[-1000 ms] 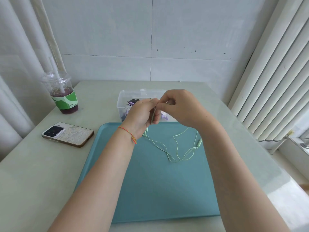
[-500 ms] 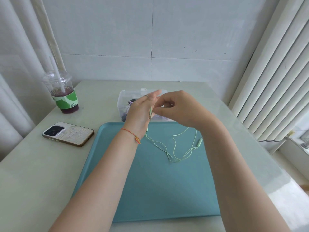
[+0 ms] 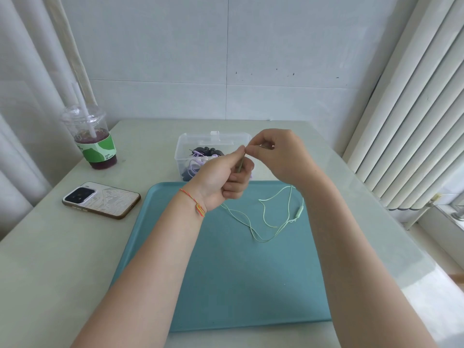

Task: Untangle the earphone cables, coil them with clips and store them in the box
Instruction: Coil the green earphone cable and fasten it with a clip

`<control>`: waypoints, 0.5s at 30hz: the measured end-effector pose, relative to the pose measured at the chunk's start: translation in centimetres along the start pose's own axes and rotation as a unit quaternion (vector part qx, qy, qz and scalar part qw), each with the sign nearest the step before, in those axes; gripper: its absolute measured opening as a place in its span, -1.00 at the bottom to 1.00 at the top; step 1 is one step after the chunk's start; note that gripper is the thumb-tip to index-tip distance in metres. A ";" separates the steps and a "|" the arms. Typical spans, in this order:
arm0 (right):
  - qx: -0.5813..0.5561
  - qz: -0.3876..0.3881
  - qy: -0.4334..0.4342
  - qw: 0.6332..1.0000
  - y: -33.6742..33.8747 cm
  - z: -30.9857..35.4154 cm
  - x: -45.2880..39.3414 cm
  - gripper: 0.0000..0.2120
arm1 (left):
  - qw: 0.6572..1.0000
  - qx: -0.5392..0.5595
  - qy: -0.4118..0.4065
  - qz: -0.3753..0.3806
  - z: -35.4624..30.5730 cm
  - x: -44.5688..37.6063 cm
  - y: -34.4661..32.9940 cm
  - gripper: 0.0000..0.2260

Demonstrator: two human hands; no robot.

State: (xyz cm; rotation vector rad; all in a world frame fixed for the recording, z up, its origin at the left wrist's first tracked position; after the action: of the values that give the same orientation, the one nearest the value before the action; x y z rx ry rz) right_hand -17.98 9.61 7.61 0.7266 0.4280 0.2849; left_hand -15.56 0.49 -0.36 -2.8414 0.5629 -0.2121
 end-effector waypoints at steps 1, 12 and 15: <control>-0.003 0.007 0.001 1.000 -0.2 0.0 0.0 -0.88 | 1.000 0.010 0.008 0.019 0.2 0.0 -0.3 -0.55; -0.144 0.086 -0.025 0.986 -1.7 -0.2 0.5 -0.82 | 0.978 0.179 -0.029 0.099 -1.3 0.8 -0.8 -0.66; -0.110 0.082 -0.016 0.990 -1.7 -0.1 0.5 -0.86 | 0.983 0.163 -0.023 0.087 -1.1 0.7 -0.4 -0.66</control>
State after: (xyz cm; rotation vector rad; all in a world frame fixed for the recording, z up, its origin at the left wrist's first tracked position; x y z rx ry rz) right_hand -17.43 8.62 6.21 0.5505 0.3009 0.4661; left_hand -15.01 0.36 0.87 -2.4611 0.6938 -0.1866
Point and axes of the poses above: each hand's wrist, its own x-axis away from the middle knuckle, its own y-axis out of the back of the hand, z = x × y, the point moved 9 cm from there along -x, towards the middle knuckle, and after that the axes turned 7 degrees about z, right-handed, at the moved point
